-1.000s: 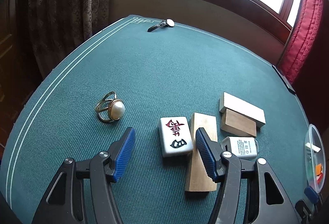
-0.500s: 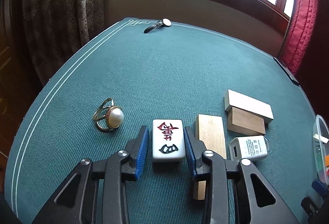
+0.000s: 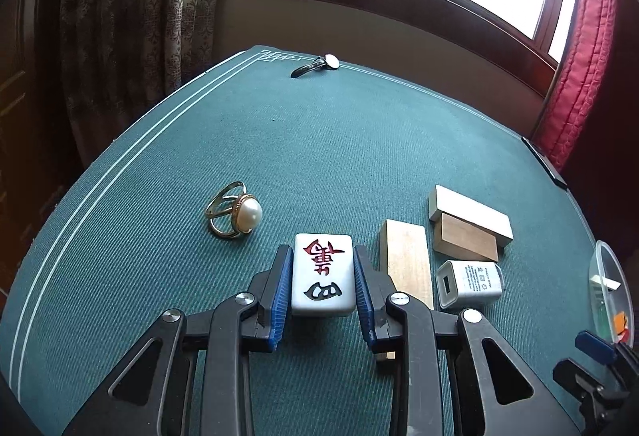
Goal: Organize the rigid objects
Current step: 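Grasp the white phone charger with the right gripper while the left holds the mahjong tile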
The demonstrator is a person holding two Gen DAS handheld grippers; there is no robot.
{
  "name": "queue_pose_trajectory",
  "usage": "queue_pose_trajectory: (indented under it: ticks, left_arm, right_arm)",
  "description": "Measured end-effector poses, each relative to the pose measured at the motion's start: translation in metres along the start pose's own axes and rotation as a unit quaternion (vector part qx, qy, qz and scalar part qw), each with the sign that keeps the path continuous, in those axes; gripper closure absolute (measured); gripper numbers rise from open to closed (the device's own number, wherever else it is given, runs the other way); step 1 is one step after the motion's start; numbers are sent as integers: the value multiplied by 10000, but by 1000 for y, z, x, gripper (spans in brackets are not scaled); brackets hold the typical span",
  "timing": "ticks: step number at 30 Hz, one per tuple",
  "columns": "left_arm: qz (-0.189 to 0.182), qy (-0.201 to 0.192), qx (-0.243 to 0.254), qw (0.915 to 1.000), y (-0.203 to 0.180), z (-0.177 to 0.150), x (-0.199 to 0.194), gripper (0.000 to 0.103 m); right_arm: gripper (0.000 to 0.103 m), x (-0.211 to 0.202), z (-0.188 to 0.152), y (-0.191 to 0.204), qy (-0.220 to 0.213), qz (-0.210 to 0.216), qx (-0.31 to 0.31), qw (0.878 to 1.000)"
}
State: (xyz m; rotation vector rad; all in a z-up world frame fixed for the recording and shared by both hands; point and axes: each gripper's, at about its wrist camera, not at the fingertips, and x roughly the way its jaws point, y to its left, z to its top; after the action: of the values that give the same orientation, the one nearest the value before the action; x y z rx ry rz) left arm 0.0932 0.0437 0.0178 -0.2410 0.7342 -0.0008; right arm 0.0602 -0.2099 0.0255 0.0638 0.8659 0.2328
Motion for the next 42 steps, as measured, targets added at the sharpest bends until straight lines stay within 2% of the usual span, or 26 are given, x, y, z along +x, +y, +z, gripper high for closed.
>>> queue_pose_trajectory:
  ticks: [7,14,32,35,40,42]
  left_arm:
    - [-68,-182,-282,9994,12,-5,-11,72]
    - [-114,-248,-483,9985,19,-7,-15,72]
    - [-196,-33,-703,9973,26,-6,-6,72]
    - [-206,-11,-715,9972,26,-6,-5,72]
    - [-230,21,-754,9969,27,-7,-4,72]
    - [-238,34,-771,9967,28,-7,-4,72]
  right_arm:
    - [22,21,23,24,116,248,-50,9996]
    - [22,43,40,46,190,277,-213,9992]
    - [22,72,54,62,241,87,-359,9990]
    - [28,73,53,65,218,16,-440,9988]
    - [45,70,51,69,216,85,-593,9980]
    - [48,69,48,70,202,50,-657,9976]
